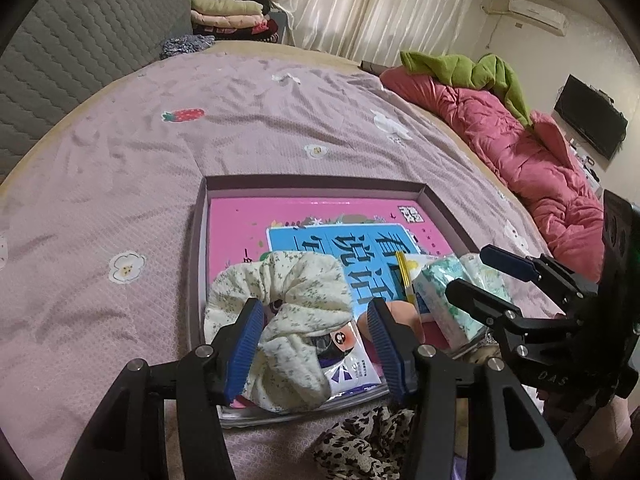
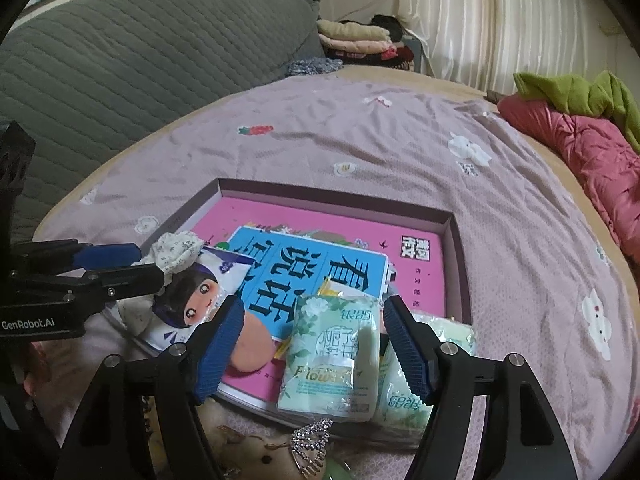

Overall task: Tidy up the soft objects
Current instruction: 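Withdraw both tools from the box toward the teddy bears and scrunchie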

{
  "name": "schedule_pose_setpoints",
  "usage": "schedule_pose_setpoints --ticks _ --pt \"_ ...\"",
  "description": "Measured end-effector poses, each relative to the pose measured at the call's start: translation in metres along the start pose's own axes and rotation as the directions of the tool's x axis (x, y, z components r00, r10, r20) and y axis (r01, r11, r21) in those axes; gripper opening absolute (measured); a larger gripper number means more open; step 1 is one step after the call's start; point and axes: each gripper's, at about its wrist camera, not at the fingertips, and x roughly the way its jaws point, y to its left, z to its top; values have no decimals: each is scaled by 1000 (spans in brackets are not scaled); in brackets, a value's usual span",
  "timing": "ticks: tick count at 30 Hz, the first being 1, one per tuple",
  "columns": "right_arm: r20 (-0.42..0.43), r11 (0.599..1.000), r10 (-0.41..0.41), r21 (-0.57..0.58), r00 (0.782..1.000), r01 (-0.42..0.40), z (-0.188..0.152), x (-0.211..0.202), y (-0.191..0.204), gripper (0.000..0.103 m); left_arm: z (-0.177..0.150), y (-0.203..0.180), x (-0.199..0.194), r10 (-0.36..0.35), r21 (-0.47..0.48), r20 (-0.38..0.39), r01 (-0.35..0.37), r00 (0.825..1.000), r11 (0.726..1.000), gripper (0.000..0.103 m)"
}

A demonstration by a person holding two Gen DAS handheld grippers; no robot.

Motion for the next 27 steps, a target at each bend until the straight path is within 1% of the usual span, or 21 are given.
schedule_pose_setpoints --ticks 7,15,22,27 --pt "45 1000 -7 -24 999 8 2 -11 3 74 3 5 -5 11 -21 23 -10 1000 1000 55" --pt "118 1000 -13 3 993 13 5 -29 -5 75 4 10 -15 16 -31 60 -14 998 999 55" --pt "140 997 -47 65 989 38 2 -38 -21 76 4 17 -24 28 -51 92 -24 995 998 55" --pt "159 990 -67 135 985 45 -1 -46 -34 76 3 21 -30 27 -60 105 -21 994 998 55"
